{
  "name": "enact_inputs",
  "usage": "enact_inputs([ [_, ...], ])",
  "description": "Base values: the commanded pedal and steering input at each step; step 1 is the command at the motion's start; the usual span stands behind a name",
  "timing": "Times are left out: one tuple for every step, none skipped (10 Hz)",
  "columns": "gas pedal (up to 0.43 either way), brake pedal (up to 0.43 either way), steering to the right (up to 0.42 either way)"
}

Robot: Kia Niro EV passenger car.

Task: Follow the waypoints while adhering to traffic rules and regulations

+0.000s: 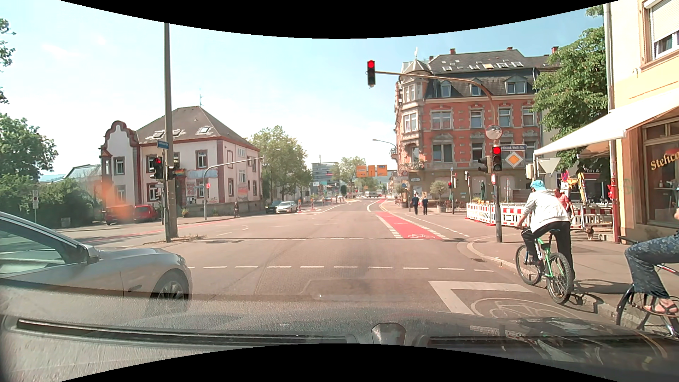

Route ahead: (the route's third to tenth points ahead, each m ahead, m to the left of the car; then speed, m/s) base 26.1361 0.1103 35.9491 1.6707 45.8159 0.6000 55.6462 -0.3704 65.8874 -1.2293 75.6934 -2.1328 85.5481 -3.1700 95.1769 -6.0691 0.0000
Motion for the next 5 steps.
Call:
enact_inputs([
  [0.000,0.287,0.008],
  [0.000,0.287,0.008],
  [0.000,0.287,0.008],
  [0.000,0.287,0.008],
  [0.000,0.287,0.008],
])
